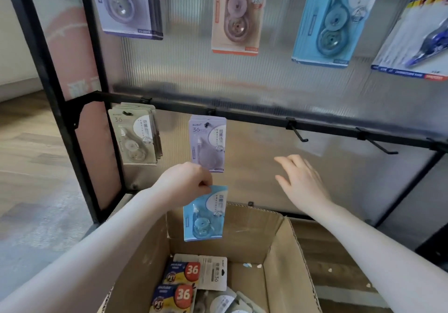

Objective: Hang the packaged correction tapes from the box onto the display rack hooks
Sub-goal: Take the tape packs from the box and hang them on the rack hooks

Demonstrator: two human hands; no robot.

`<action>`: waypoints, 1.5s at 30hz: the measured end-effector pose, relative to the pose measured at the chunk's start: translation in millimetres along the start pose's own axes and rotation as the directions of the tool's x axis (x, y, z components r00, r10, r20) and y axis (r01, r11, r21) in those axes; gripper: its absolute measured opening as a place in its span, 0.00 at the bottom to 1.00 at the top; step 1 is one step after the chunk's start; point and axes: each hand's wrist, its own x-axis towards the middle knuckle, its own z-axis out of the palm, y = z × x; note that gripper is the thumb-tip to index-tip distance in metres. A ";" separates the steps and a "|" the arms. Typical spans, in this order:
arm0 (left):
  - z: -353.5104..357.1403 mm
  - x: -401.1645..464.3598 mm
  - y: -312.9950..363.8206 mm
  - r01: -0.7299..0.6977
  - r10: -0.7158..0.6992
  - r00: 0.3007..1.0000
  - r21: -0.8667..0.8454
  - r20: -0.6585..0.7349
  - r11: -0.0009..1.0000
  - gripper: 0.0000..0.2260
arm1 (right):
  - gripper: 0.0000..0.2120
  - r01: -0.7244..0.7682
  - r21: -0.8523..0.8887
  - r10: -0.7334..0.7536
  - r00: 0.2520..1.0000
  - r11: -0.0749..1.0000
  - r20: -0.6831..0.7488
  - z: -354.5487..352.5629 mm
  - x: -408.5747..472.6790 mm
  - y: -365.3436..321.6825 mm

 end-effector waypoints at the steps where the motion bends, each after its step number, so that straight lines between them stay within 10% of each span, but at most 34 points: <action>1: -2.7 2.6 6.6 -0.014 0.014 1.000 0.012 -0.011 1.000 0.07 | 0.20 -0.003 -0.004 0.003 1.000 1.000 0.005 -1.9 -4.1 6.3; 23: -48.6 86.9 164.6 -0.101 0.058 0.944 -0.119 -0.324 0.988 0.06 | 0.20 0.009 -0.003 -0.009 1.000 1.000 -0.011 -45.7 -16.7 141.8; 45: -20.5 139.6 156.5 -0.153 0.083 0.915 -0.148 -0.394 0.977 0.08 | 0.20 -0.018 0.020 0.016 0.997 1.000 0.073 -31.1 -17.1 194.8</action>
